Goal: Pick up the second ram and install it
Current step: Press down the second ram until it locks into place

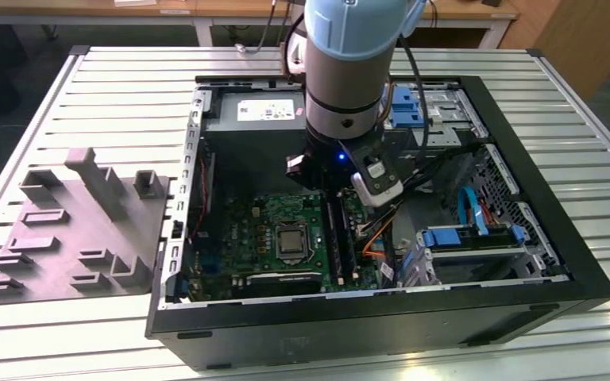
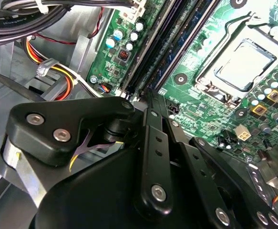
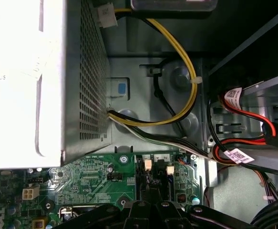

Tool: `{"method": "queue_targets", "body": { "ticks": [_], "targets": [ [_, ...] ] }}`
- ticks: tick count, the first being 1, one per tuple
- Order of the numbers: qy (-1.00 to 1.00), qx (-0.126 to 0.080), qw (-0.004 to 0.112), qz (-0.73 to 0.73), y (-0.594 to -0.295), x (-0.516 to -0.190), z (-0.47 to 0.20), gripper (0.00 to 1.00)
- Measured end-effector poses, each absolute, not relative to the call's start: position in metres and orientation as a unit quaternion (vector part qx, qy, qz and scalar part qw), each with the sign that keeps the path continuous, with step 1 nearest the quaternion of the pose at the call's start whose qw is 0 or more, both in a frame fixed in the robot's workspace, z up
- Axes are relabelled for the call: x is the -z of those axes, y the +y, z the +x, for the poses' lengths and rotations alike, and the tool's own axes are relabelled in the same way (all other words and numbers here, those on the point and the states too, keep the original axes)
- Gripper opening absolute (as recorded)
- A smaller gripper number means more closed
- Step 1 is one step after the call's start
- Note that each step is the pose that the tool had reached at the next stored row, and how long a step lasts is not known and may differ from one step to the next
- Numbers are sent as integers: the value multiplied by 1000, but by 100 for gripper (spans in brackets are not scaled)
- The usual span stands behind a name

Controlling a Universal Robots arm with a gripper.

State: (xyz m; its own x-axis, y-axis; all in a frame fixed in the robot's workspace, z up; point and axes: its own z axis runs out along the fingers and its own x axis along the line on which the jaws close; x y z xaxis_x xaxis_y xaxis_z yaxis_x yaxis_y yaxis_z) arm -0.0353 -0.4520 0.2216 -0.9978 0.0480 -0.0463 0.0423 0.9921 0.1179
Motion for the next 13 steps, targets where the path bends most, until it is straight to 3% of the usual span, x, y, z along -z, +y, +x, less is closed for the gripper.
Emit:
{"method": "queue_targets", "body": {
  "ticks": [13],
  "targets": [
    [998, -59, 25, 23, -452, -219, -35, 10]
  ]
}}
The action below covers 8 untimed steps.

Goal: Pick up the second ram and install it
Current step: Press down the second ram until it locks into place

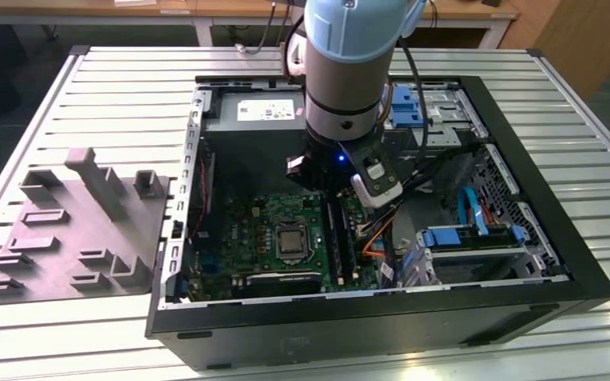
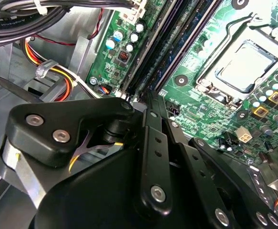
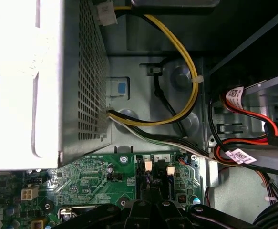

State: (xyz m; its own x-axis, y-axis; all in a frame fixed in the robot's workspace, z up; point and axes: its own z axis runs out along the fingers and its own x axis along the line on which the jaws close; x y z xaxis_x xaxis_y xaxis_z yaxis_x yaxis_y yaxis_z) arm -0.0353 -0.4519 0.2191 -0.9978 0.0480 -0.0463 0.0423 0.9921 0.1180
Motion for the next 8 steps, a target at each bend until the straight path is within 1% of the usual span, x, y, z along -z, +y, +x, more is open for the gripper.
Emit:
{"method": "queue_targets", "body": {
  "ticks": [8],
  "targets": [
    [998, -59, 25, 23, -452, -217, -35, 10]
  ]
}}
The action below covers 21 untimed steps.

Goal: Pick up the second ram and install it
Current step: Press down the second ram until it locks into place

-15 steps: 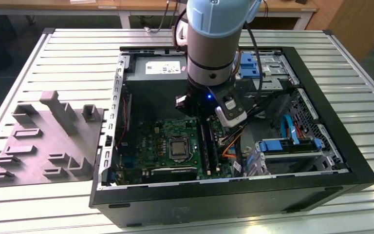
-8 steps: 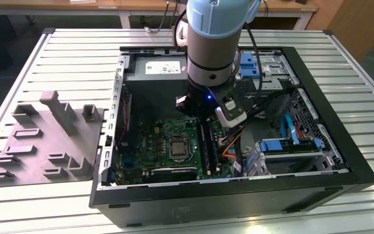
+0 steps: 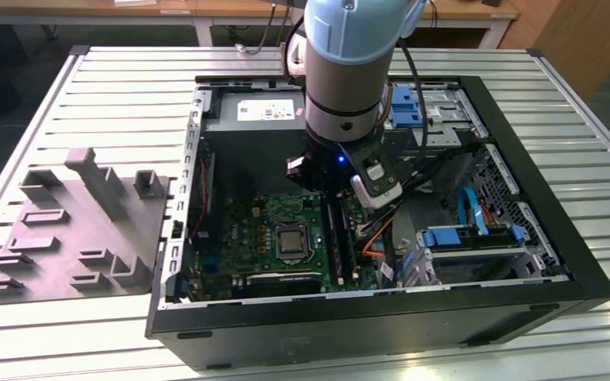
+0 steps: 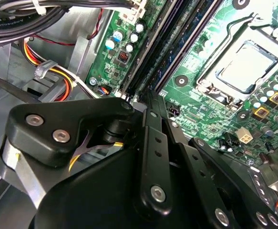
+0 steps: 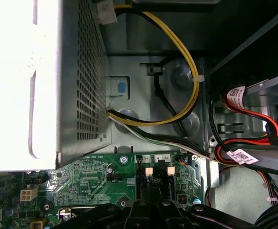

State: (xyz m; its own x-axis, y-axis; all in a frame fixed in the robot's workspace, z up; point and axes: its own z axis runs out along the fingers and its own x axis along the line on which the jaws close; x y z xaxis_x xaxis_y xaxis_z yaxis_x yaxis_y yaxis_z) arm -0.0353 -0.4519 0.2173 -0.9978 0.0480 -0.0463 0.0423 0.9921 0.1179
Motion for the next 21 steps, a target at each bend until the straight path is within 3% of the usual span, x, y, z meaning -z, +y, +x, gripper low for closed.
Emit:
{"method": "queue_targets", "body": {
  "ticks": [21],
  "targets": [
    [998, -59, 25, 23, -452, -230, -35, 10]
  ]
}}
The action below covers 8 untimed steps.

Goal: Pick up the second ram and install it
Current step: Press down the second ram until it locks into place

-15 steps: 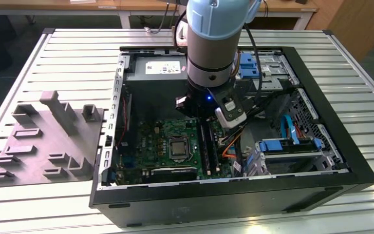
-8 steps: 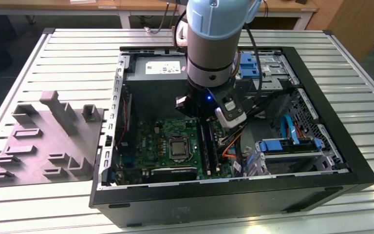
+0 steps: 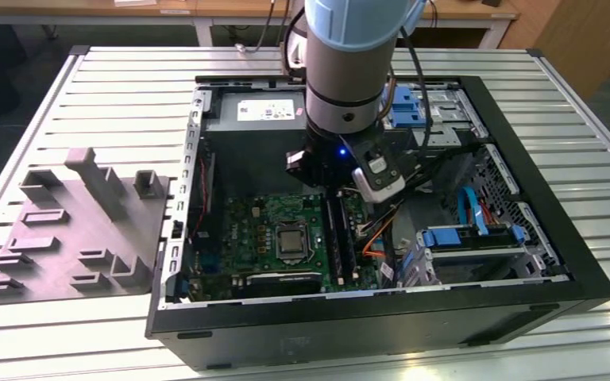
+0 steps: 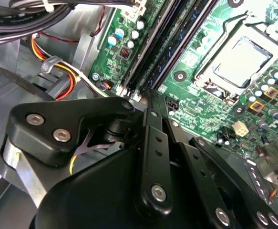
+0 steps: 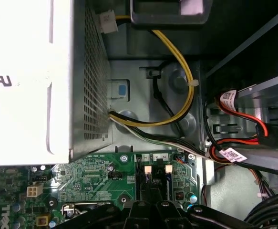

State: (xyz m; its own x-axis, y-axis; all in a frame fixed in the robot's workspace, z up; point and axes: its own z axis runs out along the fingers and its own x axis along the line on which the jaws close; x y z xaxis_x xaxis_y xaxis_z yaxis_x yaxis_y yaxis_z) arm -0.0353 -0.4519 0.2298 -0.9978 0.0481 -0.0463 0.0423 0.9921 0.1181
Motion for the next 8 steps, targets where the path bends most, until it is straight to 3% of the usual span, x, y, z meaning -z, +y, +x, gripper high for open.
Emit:
{"method": "queue_targets", "body": {
  "ticks": [8],
  "targets": [
    [998, -59, 25, 23, -454, -230, -35, 10]
  ]
}}
